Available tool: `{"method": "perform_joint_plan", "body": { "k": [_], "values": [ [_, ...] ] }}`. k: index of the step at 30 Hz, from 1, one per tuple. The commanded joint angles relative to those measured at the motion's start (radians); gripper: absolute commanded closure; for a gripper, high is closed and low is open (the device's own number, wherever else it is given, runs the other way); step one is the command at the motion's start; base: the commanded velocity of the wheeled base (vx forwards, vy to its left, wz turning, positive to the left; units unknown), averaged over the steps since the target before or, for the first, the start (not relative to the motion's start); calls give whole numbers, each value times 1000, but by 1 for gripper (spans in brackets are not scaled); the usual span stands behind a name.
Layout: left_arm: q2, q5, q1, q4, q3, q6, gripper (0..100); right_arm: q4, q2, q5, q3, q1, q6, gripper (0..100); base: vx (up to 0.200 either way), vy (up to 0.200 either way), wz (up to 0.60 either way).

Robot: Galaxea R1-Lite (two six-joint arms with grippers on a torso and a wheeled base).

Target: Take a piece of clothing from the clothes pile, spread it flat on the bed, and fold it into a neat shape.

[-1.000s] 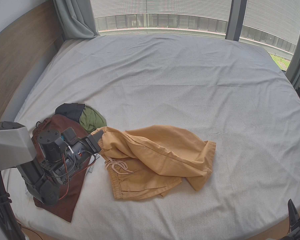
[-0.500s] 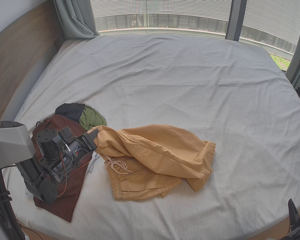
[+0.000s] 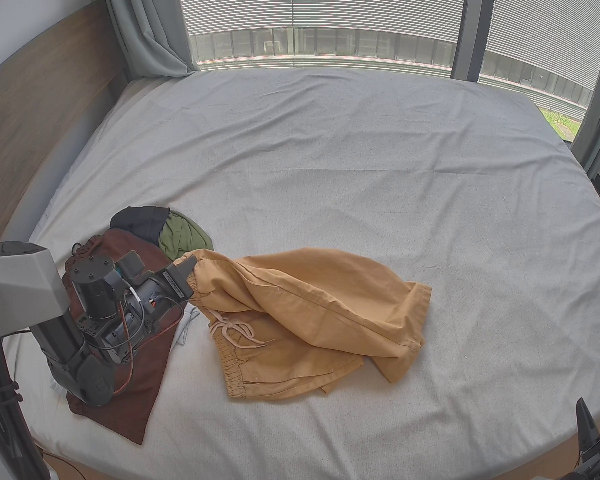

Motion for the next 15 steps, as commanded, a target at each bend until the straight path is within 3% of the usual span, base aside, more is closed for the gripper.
{"method": "perform_joint_plan", "body": {
  "k": [1, 2, 3, 4, 6, 13, 15],
  "values": [
    [-3, 0, 0, -2, -1, 0, 100, -20, -16, 23, -11, 1, 13, 0, 0, 0, 0],
    [-3, 0, 0, -2, -1, 0, 100, -29, -16, 31, -28, 1, 19, 0, 0, 0, 0],
    [-3, 0, -2, -2, 1, 0, 100, -21, 41, 72, -179, 3, 99, 0, 0, 0, 0],
    [-3, 0, -3, -2, -1, 0, 100, -6, 76, 80, -220, 3, 124, 0, 0, 0, 0],
    [-3, 0, -6, -2, -1, 0, 100, 20, 186, 85, -334, 9, 125, 0, 0, 0, 0],
    [0, 0, 1, -2, -10, 0, 100, 25, 298, 100, -354, 55, 119, 0, 0, 0, 0],
    [-3, 2, 1, -2, -9, -2, 100, 17, 375, 102, -358, 91, 154, 0, 0, 0, 0]
  ]
}}
